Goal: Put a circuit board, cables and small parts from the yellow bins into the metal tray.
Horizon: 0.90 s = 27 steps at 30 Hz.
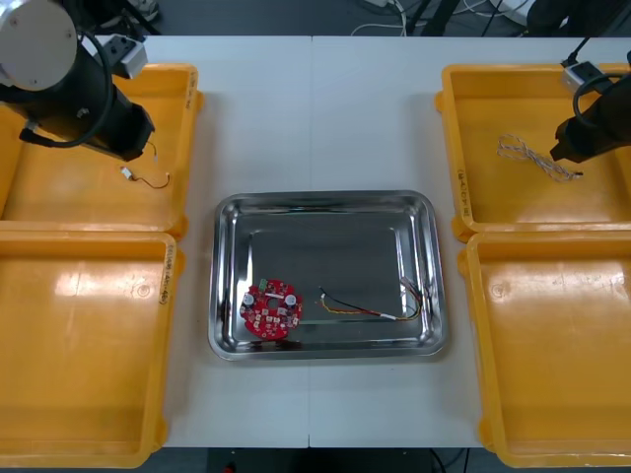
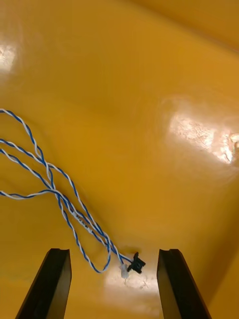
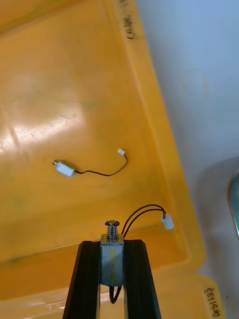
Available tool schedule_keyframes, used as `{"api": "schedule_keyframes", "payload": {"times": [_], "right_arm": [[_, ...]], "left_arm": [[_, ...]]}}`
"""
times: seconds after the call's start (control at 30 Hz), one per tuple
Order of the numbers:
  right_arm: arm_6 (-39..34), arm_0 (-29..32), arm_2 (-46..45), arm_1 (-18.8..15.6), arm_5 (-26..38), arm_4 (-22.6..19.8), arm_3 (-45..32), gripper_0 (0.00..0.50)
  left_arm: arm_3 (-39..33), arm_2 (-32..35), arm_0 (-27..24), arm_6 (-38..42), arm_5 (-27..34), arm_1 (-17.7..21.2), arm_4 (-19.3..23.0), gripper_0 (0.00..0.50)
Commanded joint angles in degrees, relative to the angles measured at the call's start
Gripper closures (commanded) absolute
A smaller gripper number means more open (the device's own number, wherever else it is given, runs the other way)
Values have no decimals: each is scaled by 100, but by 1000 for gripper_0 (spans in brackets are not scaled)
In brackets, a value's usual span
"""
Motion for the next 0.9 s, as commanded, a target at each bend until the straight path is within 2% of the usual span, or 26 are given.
{"api": "schedule_keyframes", "payload": {"times": [0.03,0.23,0.43,0.6,0.9], "right_arm": [[327,-290,176,93,-290,-238,229,0],[1136,-290,176,119,-580,-326,431,0],[1944,-290,194,146,-615,-396,449,0],[2261,-290,185,163,-615,-396,510,0],[2358,-290,194,225,-914,-554,888,0]], "left_arm": [[-532,-338,151,744,46,-154,54,500],[-822,-769,221,1386,-33,-330,-34,500],[-937,-1252,239,1975,-244,-488,-184,500],[-937,-1648,239,2441,-490,-611,-333,500],[-928,-2333,265,3302,-824,-813,-579,500]]}}
